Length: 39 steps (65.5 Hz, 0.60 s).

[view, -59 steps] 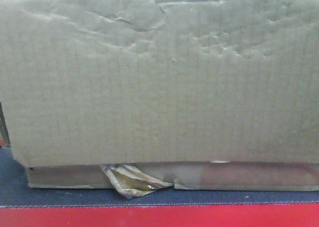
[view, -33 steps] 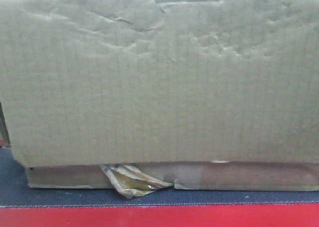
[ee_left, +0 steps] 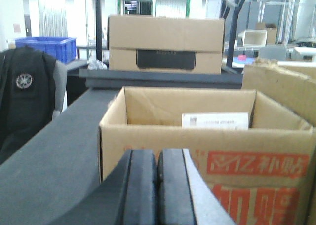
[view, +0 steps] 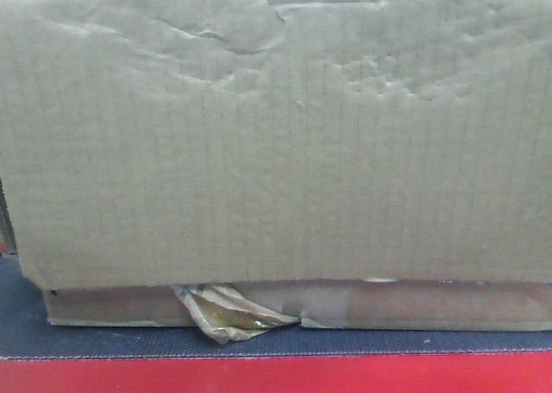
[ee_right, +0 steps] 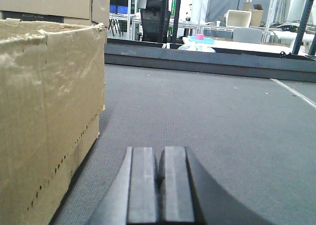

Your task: Stack two boxes on right shelf middle

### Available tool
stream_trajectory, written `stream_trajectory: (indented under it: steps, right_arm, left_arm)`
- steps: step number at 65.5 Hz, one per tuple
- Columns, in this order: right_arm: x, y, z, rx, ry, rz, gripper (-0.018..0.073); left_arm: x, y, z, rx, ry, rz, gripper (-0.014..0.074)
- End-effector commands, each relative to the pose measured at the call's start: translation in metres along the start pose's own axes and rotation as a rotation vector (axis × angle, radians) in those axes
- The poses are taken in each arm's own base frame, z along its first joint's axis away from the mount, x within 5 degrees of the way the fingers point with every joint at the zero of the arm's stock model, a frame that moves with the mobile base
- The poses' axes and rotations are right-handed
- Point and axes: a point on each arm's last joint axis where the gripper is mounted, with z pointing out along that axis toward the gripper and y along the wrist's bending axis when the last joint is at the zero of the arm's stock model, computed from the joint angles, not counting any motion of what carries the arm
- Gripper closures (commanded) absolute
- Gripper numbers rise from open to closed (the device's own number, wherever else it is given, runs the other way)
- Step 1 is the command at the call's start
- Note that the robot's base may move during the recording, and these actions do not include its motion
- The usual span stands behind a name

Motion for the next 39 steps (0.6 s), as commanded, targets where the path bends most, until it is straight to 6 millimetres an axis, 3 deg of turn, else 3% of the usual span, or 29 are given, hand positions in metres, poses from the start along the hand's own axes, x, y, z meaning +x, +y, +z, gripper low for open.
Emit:
stream_trajectory:
  steps: [1, 10, 24, 34, 39]
  right_arm:
    - [-0.002, 0.0, 0.0, 0.004, -0.027, -0.008, 0.072]
    - [-0.002, 0.0, 0.0, 0.004, -0.027, -0.008, 0.072]
    - [-0.002, 0.0, 0.0, 0.004, -0.027, -0.008, 0.072]
    - [-0.002, 0.0, 0.0, 0.004, -0.027, -0.008, 0.072]
    - [-0.002, 0.0, 0.0, 0.004, -0.027, -0.008, 0.072]
  left_arm:
    - [-0.006, 0.0, 0.0, -0.002, -0.056, 0.006, 0.0707]
    - [-0.023, 0.001, -0.002, -0.008, 0.001, 0.006, 0.0707]
    - [-0.089, 0.002, -0.005, -0.019, 0.098, 0.005, 0.0707]
    - [-0.123, 0.002, 0.019, -0.022, 0.291, -0.007, 0.0707]
    - [-0.138, 0.002, 0.045, -0.025, 0.432, -0.007, 0.0707]
